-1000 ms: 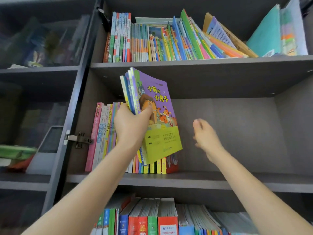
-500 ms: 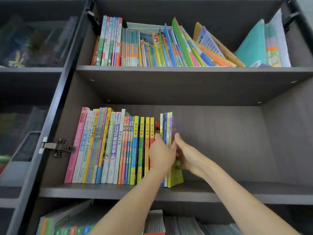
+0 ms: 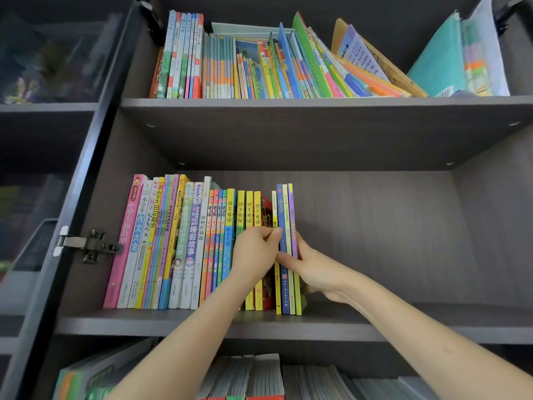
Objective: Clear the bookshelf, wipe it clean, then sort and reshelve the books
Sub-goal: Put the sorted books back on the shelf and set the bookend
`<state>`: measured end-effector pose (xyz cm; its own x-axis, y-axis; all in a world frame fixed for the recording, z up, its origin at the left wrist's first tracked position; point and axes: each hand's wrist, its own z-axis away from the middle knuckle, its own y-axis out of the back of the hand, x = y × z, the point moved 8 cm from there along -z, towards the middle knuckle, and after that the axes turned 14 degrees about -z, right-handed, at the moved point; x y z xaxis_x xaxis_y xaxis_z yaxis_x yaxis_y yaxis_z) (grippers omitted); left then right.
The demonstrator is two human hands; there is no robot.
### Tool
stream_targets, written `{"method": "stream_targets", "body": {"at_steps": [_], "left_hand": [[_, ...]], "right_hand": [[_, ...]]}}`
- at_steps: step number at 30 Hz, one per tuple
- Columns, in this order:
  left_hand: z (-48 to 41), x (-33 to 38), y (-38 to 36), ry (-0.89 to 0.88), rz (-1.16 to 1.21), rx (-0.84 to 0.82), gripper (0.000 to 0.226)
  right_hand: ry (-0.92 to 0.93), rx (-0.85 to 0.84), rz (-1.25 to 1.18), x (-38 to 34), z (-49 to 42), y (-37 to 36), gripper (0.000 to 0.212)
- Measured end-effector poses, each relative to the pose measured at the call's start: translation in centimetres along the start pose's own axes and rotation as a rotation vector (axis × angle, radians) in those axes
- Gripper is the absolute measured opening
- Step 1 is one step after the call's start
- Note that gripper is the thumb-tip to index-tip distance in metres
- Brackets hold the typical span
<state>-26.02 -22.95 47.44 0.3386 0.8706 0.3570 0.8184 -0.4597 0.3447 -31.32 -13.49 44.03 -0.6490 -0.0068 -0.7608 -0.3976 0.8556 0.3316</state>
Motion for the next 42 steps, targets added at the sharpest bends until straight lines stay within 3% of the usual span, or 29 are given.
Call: {"method": "stream_targets", "body": {"at_steps": [3, 7, 9, 13, 17, 19, 23, 28, 32, 34, 37, 39, 42], "left_hand": [[0.7, 0.1, -0.3, -0.012, 0.062, -0.021, 0.029], [1.4, -0.4, -1.8, 0.034, 0.204, -0.082, 0.046], [1.4, 0.0, -2.1, 0.005, 0.110, -0.055, 0.032], [1.3, 1.1, -0.1, -0.006, -0.225, 0.112, 0.024], [1.2, 1.9, 6.5, 0.012, -0.157, 0.408, 0.024], [1.1, 2.1, 10.1, 0.006, -0.131, 0.518, 0.024], [2.3, 2.1, 14.7, 0.016, -0.136, 0.631, 0.034], [5.3, 1.2, 19.8, 0.007, -0.130, 0.787, 0.040], [5.9, 1.4, 20.9, -0.001, -0.116, 0.774, 0.040], [6.0, 1.9, 20.6, 0.007, -0.090, 0.761, 0.039], [6.1, 3.1, 18.5, 0.012, -0.039, 0.702, 0.037], [6.0, 4.4, 16.5, -0.002, -0.016, 0.664, 0.029], [5.0, 5.6, 12.2, 0.026, 0.074, 0.608, 0.021]], "right_hand": [[0.022, 0.029, -0.004, -0.3, 0.9, 0.3, 0.062], [0.053, 0.058, 0.018, -0.7, 1.9, 1.2, 0.056], [0.081, 0.086, 0.092, -0.8, 2.0, 1.5, 0.055], [0.107, 0.249, 0.295, -1.0, 1.6, 2.3, 0.045], [0.033, 0.341, 0.237, -0.3, 0.2, 2.8, 0.043], [0.017, 0.313, 0.218, 0.4, -1.0, 2.0, 0.047], [0.021, 0.222, 0.275, 1.6, -3.1, -0.5, 0.080], [-0.155, 0.098, 0.218, 3.6, -4.0, -1.2, 0.102], [-0.268, 0.010, 0.097, 4.1, -3.1, -1.9, 0.100], [-0.262, 0.015, 0.029, 3.8, -2.6, -1.5, 0.090], [-0.218, 0.110, -0.015, 2.8, -1.7, 0.1, 0.068], [-0.141, 0.278, -0.089, 1.4, -0.7, 2.0, 0.055], [0.030, 0.531, -0.436, -1.6, 2.0, 5.5, 0.050]]}}
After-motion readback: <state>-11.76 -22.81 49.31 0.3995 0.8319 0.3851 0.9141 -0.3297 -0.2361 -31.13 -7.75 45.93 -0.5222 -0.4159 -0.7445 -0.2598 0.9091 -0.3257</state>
